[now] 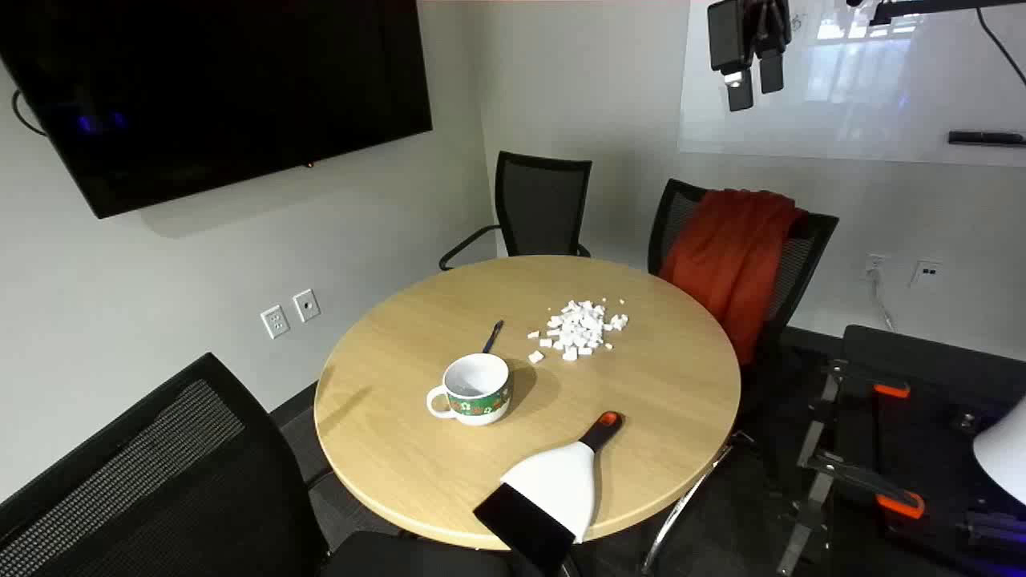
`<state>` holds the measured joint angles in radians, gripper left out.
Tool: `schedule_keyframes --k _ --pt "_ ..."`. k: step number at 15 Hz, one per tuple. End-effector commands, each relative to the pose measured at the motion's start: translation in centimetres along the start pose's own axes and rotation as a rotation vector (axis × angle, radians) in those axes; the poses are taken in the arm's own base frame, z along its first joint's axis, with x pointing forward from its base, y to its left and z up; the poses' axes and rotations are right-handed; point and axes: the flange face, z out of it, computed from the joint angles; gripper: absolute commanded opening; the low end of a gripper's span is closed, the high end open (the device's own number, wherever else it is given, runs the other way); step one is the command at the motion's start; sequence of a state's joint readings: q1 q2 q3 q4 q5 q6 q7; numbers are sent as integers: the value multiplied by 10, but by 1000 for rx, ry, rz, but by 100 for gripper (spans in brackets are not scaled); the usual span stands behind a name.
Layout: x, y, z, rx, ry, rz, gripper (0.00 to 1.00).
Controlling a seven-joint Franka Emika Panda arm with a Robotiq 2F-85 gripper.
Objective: Use the brush to sweep the contents on the table
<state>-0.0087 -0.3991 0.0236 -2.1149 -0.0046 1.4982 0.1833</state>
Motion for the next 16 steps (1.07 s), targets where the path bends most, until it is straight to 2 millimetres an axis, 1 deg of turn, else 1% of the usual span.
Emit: schedule_keyframes --k 1,10,12,16 --pt "0 0 0 0 0 0 100" --pt "0 0 0 0 0 0 100" --pt "3 -8 4 -21 -11 -176 100" --pt "14 -18 20 -22 -7 -412 100"
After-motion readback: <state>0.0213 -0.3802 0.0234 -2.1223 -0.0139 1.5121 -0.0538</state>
